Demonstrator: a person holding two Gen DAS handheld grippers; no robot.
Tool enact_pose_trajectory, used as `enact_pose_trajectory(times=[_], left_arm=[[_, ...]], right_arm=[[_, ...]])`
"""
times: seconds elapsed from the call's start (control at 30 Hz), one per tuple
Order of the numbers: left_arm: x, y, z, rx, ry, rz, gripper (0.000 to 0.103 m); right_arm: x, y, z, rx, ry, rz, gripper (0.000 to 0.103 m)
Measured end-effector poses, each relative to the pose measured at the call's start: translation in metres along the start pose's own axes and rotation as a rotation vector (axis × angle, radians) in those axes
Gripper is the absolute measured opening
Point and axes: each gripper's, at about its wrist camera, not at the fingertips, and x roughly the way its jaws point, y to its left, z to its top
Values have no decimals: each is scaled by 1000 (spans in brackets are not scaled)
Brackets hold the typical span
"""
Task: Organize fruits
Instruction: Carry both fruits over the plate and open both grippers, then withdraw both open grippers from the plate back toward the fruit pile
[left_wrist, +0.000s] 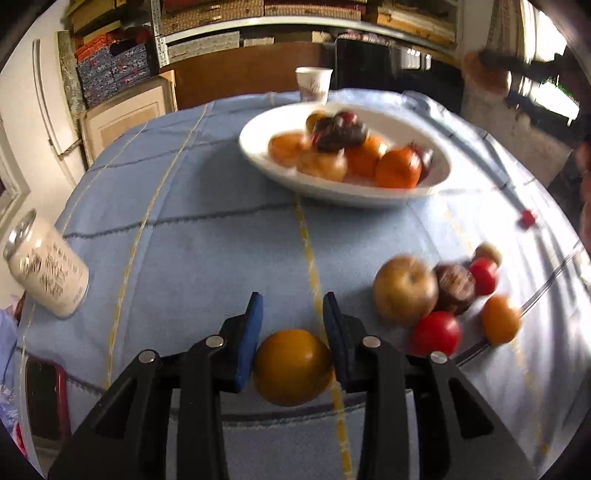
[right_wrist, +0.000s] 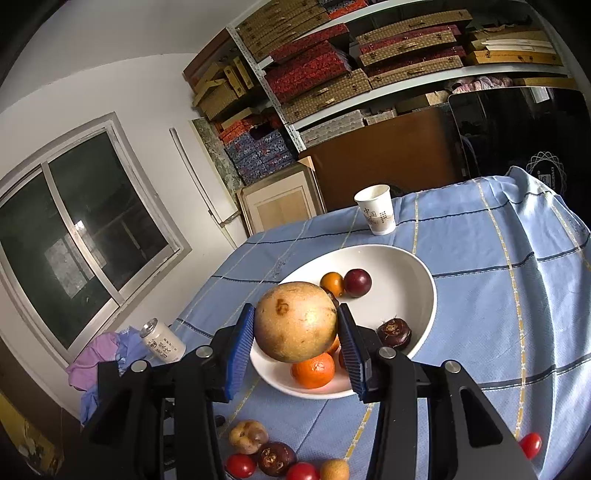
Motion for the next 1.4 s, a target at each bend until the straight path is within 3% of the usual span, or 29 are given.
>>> enact_pose_trajectory(times=[0.13,0.27,0.4,0.5,0.57,0.6,0.63,0.83,0.93,1.07,1.17,1.23,1.4], left_arm=[[-7,1,56,-3,-67,-36,33],[16,1,129,-51,-108,-91,33],[59,-5,175,-79,-85,-112,33],[83,-15,188,-47,-56,-71,33],[89,-17,191,-41,-60,-45,52],[88,-17,191,-44,-65,-42,70],[82,-17,190,-53,-84,-38,82],[30,-19,161,-43,-155,14,98],[-2,-22,129,-28,-173,52,98],[-27,-17,77,-92,-170,49,98],[-30,-12,32,-154,-147,25,98],[-25,-13,5,-167,-81,30,98],[-35,-15,-21,-190,-69,-22,98]], right_arm=[[10,-11,7,19,-10,-33,45],[35,-27,12,24,-4,-102,45],[69,-49,12,88,40,-115,45],[88,-54,7,82,78,-125,46],[97,-55,3,70,113,-144,47],[98,-55,2,71,116,-142,50],[96,-55,2,72,113,-134,56],[62,-33,9,14,74,-107,58],[44,-14,-2,-62,91,-133,61],[15,6,-40,-136,126,-178,62],[-8,9,-74,-119,144,-185,63],[-19,11,-100,-84,186,-175,64],[-18,28,-133,-61,313,-144,64]])
